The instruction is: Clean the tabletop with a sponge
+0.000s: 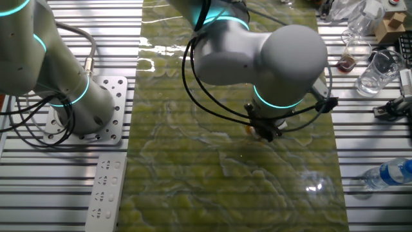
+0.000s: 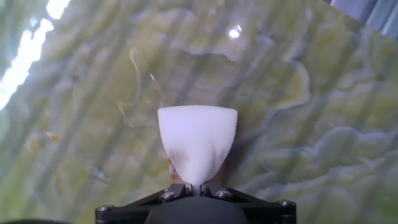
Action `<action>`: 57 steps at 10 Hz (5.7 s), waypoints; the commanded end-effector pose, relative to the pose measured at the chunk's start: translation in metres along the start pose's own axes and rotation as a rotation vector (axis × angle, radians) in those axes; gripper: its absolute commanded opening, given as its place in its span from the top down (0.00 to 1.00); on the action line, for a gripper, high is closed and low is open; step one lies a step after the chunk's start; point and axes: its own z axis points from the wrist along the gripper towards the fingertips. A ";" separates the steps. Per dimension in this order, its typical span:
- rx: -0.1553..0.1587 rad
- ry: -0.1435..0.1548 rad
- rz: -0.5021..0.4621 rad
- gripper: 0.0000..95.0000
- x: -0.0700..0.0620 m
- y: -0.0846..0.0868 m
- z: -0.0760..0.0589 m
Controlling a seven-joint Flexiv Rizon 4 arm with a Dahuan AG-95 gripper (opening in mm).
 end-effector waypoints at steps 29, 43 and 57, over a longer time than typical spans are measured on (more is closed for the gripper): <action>0.091 0.134 -0.075 1.00 -0.024 0.052 0.007; 0.094 0.167 -0.111 1.00 -0.010 0.022 -0.007; 0.085 0.196 -0.003 1.00 -0.040 0.052 -0.001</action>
